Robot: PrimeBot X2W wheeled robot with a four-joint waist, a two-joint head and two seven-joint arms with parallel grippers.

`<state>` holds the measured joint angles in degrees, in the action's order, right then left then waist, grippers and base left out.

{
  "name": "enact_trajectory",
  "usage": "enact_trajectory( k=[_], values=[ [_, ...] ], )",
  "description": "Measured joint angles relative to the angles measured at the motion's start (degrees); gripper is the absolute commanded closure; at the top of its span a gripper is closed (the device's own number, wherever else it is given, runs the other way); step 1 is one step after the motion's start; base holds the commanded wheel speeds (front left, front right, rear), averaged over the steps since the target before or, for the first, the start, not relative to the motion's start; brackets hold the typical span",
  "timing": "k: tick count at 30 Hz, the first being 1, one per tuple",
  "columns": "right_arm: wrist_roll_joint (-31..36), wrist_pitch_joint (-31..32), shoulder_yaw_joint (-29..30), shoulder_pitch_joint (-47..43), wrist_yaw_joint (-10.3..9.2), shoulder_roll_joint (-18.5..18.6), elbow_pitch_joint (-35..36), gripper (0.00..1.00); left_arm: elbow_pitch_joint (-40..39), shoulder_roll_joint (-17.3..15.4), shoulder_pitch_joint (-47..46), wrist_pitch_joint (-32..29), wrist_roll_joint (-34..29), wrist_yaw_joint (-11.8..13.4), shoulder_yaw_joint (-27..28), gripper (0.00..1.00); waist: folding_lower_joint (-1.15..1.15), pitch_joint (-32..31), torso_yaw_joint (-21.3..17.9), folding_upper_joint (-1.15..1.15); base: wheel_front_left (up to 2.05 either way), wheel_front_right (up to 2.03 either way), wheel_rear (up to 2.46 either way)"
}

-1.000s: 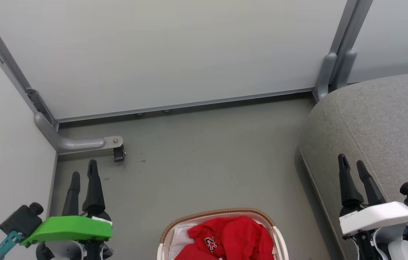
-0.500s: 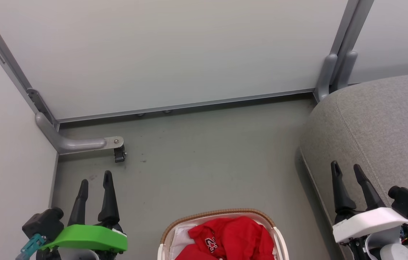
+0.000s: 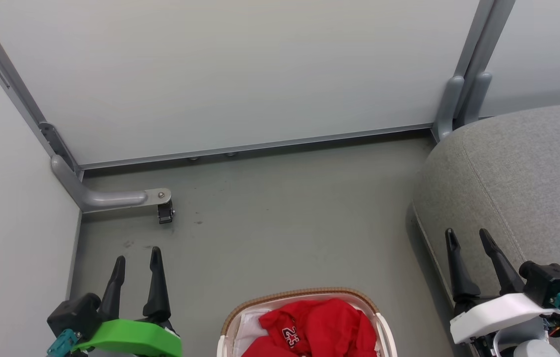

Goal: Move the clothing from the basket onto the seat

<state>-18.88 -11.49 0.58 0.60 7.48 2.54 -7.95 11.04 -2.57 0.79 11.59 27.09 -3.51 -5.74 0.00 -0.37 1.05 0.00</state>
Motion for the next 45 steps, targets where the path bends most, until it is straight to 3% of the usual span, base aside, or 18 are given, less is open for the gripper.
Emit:
enact_trajectory(
  k=[32,45],
  values=[
    [13.6,-3.5,-1.1,-0.8,0.01,0.2,-2.0,0.0,3.4,-0.1,0.9,3.4,-10.7,0.8,-2.0,0.0,0.0,-0.3,0.4,0.0,0.0,0.0,0.0],
    [13.7,-3.5,-0.9,-0.8,0.01,0.2,-2.5,0.0,4.2,-0.1,0.9,3.5,-10.6,0.8,-2.0,0.0,0.0,-0.3,0.4,0.0,0.0,0.0,0.0]
  ],
)
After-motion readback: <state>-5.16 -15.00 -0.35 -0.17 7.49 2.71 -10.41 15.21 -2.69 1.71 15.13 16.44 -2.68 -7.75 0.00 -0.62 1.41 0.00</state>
